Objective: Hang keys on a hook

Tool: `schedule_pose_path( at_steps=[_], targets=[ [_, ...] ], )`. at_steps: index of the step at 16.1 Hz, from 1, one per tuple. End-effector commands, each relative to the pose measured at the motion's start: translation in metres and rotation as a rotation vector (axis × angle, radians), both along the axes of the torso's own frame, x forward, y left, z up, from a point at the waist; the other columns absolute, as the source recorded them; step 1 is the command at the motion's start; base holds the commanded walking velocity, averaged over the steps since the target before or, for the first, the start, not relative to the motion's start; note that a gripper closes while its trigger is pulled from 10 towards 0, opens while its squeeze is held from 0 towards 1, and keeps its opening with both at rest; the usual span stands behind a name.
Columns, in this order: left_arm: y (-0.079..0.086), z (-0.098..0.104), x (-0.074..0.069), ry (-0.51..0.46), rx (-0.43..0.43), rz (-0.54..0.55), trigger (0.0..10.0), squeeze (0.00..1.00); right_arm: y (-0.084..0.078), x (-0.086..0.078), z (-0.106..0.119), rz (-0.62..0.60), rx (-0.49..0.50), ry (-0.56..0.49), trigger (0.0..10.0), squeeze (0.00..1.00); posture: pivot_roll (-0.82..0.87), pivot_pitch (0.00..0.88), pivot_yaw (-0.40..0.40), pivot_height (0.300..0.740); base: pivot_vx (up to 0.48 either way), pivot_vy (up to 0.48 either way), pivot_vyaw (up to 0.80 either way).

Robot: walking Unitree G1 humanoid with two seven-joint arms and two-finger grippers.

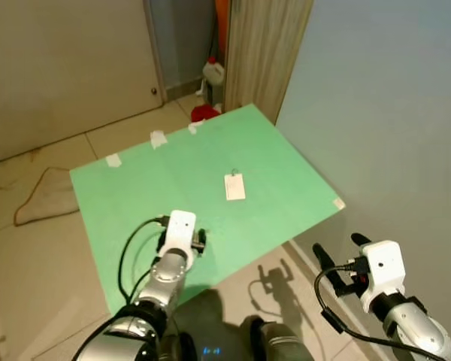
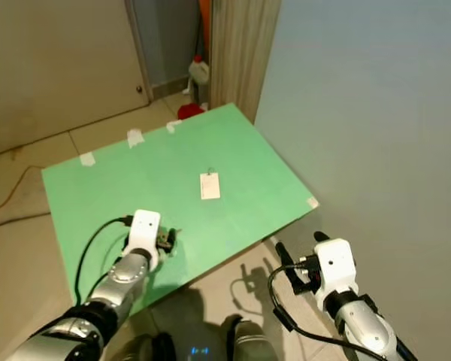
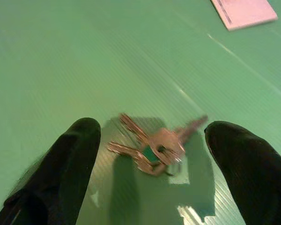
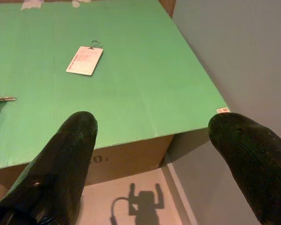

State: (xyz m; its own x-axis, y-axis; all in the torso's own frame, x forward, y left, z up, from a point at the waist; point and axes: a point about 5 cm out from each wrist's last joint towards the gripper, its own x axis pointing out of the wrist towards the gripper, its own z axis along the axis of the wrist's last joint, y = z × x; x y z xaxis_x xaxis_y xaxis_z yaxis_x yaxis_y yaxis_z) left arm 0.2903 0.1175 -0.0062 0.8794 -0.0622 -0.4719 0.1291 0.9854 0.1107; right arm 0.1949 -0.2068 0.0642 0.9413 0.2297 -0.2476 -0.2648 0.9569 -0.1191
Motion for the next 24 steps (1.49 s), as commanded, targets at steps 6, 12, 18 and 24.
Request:
schedule_pose_path(
  at_steps=[6,12,18,24],
  targets=[
    [0.0,-0.004,-0.001,0.044,-0.009,0.009,10.0,0.0,-0.006,-0.006,0.005,-0.027,-0.003,0.018,10.0,0.0,-0.4,0.23,-0.01,0.74,0.0,0.0,0.0],
    [-0.004,-0.004,0.0,0.057,-0.023,-0.011,10.0,0.0,-0.005,-0.005,0.005,-0.026,-0.002,0.024,10.0,0.0,-0.4,0.227,-0.01,0.74,0.0,0.0,0.0],
    [-0.011,-0.008,-0.004,0.101,-0.064,-0.038,10.0,0.0,-0.004,-0.006,0.005,-0.022,-0.003,0.031,10.0,0.0,-0.4,0.232,-0.01,0.74,0.0,0.0,0.0],
    [-0.011,-0.005,-0.001,0.09,-0.052,-0.05,0.0,0.0,-0.004,-0.006,0.005,-0.022,-0.002,0.032,10.0,0.0,-0.4,0.232,-0.01,0.74,0.0,0.0,0.0]
  ],
)
